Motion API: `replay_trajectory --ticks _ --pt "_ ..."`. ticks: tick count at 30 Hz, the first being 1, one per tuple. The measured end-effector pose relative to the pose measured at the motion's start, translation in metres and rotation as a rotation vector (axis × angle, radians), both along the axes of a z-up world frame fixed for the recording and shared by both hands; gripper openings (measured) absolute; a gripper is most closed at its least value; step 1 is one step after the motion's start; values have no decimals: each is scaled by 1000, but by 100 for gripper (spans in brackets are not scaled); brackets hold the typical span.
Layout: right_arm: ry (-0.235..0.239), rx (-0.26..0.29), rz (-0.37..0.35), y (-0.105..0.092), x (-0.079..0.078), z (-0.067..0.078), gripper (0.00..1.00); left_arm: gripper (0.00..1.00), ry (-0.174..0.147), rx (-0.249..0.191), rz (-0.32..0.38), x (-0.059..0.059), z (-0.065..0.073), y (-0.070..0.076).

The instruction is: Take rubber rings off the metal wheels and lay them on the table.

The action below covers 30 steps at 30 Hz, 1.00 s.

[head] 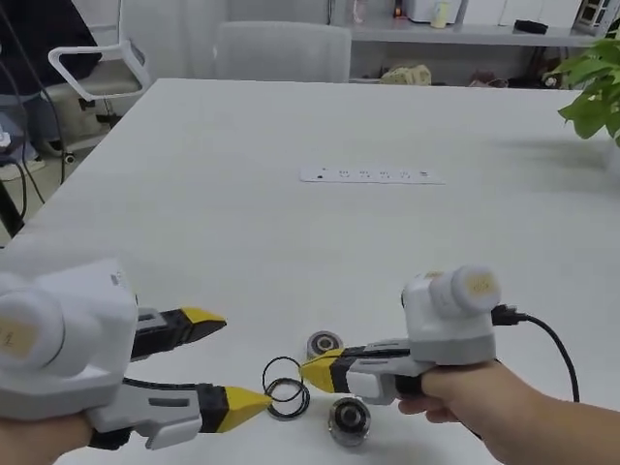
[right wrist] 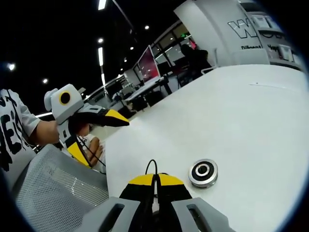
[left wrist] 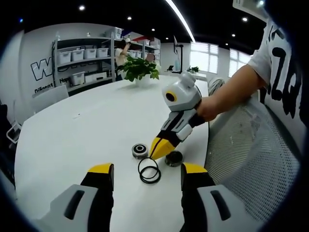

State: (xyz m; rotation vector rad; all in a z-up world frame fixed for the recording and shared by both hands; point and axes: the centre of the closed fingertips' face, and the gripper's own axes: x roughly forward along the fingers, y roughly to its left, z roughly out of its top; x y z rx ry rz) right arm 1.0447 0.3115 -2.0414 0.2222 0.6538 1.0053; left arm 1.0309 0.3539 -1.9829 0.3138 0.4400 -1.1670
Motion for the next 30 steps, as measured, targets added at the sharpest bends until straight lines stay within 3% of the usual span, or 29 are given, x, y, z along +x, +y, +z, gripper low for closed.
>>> replay_trajectory --ticks 18,30 --pt "40 -17 1 -1 -3 -12 0 55 16 13 -7 -4 -6 2" --pt "51 14 5 4 -4 -7 0 55 19 13 -6 -5 -6 3"
